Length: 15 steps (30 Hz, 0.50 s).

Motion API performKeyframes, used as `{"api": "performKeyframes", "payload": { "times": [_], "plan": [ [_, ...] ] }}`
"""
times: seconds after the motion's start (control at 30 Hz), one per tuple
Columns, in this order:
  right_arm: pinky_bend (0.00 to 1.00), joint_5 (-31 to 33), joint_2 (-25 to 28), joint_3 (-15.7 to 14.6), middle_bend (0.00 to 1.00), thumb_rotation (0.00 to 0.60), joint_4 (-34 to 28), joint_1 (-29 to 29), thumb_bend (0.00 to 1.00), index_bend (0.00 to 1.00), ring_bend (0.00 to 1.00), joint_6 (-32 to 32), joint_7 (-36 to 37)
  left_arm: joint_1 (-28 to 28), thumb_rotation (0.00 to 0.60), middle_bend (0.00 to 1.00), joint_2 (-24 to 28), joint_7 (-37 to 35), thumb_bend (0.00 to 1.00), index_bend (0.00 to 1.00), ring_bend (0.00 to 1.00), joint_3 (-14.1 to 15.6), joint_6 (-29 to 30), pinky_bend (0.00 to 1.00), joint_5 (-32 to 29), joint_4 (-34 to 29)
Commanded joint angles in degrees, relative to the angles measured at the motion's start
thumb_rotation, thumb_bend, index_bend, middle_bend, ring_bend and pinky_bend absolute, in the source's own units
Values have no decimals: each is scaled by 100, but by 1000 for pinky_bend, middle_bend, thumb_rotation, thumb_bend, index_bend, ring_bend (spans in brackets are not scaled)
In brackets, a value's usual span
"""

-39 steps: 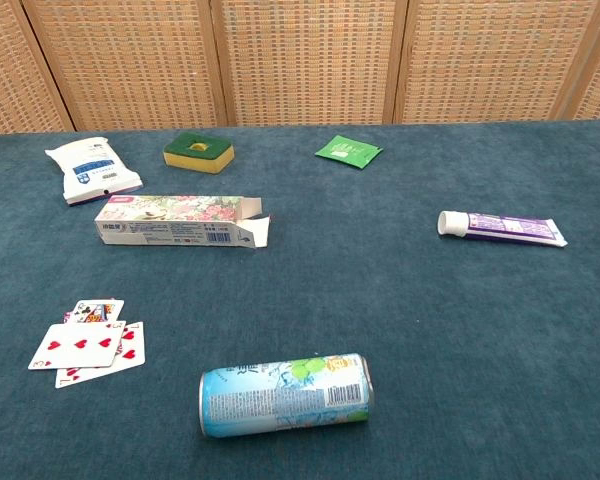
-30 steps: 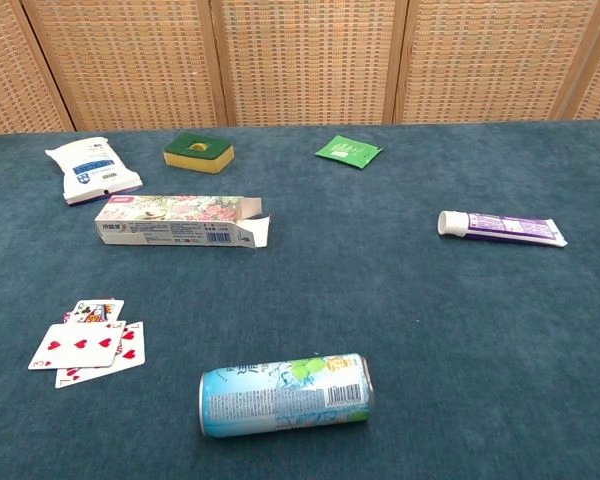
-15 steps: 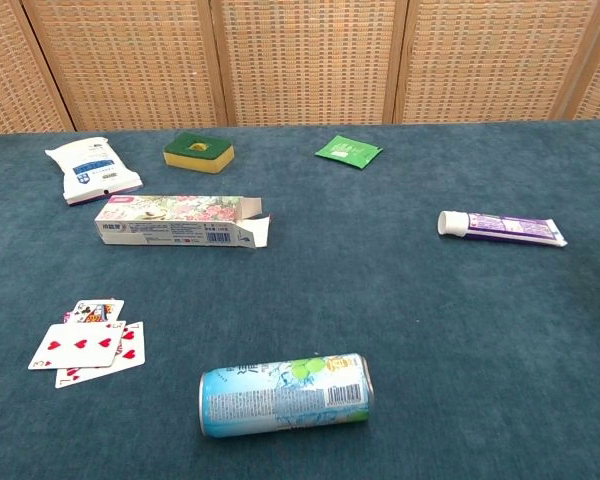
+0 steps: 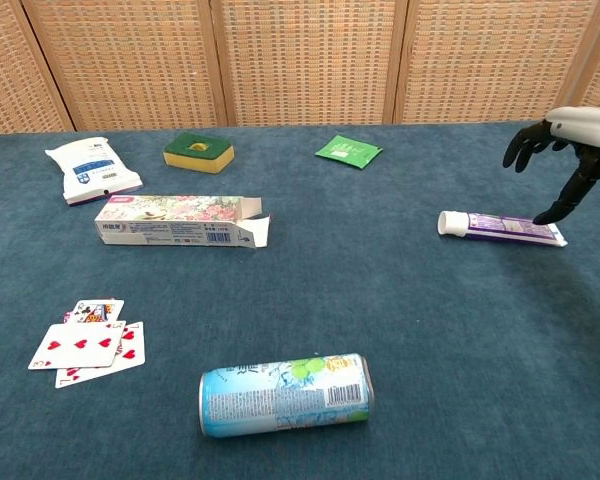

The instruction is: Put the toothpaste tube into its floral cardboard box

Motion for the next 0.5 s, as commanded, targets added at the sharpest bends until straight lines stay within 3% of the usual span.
{"api": "performKeyframes", "payload": {
  "times": [0.03,0.5],
  "plan": [
    [156,407,-310,-34,330,600,280,177,64,309,204,34,-283,-19,600,0,-3,5,223,0,0,-13,-34,0,-48,6],
    [177,1325,-950,-95,342,600,1118,581,185,320,215,-95,-858,-35,600,0,8,-16,223,0,0,-30,-51,0,-137,-9]
  ]
}}
